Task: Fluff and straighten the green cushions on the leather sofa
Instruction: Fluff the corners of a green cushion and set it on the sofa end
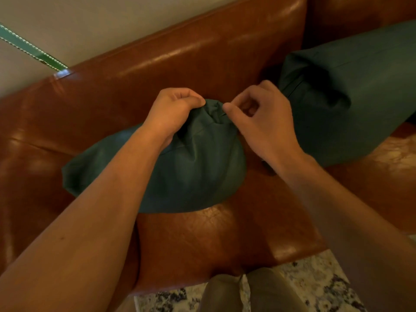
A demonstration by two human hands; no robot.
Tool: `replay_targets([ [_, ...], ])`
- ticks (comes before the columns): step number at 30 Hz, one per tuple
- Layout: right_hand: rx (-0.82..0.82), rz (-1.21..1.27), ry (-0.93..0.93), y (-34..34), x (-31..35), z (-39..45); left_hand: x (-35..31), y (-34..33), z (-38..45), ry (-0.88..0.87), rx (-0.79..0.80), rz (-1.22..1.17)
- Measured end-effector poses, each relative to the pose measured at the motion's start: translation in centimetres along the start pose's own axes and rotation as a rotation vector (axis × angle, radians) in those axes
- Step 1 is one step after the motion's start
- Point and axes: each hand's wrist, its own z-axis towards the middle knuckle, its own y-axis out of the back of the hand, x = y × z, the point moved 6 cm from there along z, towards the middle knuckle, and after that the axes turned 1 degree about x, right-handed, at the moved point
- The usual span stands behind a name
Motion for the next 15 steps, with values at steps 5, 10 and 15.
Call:
replay_targets([
  [5, 0.243, -0.198, 0.020, -0.7, 1.5, 1.6, 0.2, 0.1, 0.2, 0.045, -0.026, -0.074],
  [10, 0.257, -0.120, -0.041, -1.6, 0.7, 1.4, 1.0, -0.5, 0.4, 0.108, 0.010, -0.149],
  [15, 0.252, -0.030, -0.012, -2.1, 0.4, 1.5, 0.8, -0.2, 0.4, -0.009, -0.010, -0.140],
])
